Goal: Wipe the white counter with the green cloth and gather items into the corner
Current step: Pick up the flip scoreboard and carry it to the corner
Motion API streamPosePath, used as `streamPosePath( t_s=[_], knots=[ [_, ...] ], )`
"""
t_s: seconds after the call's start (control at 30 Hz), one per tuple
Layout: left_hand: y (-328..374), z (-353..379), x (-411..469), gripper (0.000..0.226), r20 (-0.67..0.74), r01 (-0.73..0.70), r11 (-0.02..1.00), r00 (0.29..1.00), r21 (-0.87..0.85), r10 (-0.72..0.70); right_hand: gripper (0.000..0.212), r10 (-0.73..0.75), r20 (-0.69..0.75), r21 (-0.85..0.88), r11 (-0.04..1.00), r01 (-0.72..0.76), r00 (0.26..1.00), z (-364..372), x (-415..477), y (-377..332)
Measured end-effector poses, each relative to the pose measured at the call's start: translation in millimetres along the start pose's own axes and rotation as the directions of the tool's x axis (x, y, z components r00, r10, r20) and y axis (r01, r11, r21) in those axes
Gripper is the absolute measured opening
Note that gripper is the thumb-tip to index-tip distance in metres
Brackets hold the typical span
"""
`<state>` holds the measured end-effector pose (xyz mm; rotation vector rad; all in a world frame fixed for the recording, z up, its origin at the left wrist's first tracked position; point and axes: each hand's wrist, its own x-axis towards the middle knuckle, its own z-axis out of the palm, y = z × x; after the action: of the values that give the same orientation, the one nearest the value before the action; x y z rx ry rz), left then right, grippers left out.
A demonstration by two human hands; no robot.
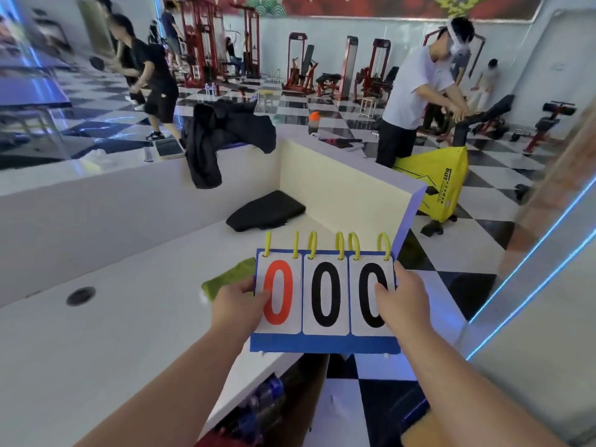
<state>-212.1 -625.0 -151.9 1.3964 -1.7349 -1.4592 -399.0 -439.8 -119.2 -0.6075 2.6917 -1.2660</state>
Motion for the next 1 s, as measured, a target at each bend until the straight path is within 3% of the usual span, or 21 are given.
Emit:
streamPosePath(
  t_s=[0.2, 0.37, 0.63, 1.0],
  knots=[
    [22, 56, 55, 0.033, -0.112, 0.104, 0.993, 0.989, 0.051, -0.098, 0.023, -0.063, 0.121, 0.07, 0.996, 0.055, 0.991, 23, 102, 16],
    [30, 80, 89, 0.028, -0.19, 0.15, 0.983, 0.973, 0.104, -0.129, 0.027, -0.056, 0.233, 0.095, 0.995, 0.035, 0.971, 47, 174, 5],
    [37, 78, 169, 0.024, -0.311, 0.205, 0.979, 0.93, -0.009, -0.197, 0.021, -0.132, 0.389, 0.058, 0.991, 0.119, 0.912, 120, 261, -31],
    [39, 95, 309, 0.023, -0.399, 0.267, 0.96, 0.873, -0.088, -0.28, 0.046, -0.157, 0.476, -0.042, 0.979, 0.201, 0.866, 240, 396, -69]
  ],
)
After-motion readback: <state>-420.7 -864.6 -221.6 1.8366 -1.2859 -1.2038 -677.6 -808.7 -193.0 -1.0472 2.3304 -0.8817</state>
